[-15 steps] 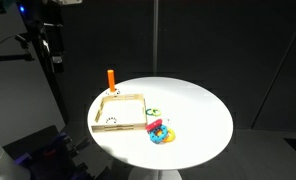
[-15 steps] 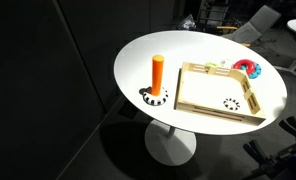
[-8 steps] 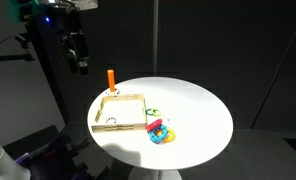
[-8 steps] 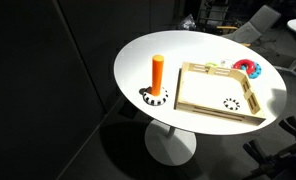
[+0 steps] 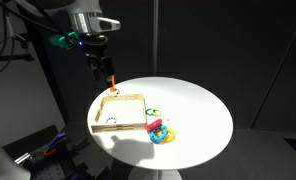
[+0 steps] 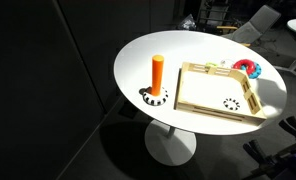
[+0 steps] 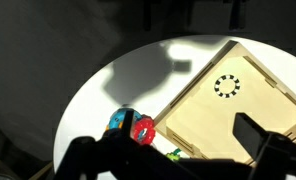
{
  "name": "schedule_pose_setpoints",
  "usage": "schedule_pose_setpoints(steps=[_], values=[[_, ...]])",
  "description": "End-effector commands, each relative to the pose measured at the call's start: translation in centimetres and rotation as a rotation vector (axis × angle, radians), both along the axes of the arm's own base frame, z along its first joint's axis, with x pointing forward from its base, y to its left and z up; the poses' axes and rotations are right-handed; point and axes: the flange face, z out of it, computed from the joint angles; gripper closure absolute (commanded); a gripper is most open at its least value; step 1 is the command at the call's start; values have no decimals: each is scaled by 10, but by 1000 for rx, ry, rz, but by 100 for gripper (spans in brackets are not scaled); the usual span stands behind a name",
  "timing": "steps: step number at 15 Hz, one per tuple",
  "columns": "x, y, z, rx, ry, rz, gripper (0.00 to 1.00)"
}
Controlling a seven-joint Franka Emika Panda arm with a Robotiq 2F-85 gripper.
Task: Pick up the black and white ring and put it on the table
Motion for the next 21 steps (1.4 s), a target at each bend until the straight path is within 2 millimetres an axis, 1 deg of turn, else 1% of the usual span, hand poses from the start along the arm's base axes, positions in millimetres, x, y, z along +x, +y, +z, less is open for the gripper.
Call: schedule_pose_setpoints(steps=[1,2,4,5,7,12,13,16,19,21], values=[[22,4,-28,69,5,12,0],[26,6,-36,76,19,14,0],[30,6,-44,68,37,20,0],[23,8,-43,57,37,5,0],[26,7,-50,57,50,6,0],[27,7,-50,57,50,7,0],[30,10,-54,51,54,1,0],[41,26,-69,62,51,30,0],[55,51,-89,55,35,85,0],[64,71,-108,50,31,133,0]])
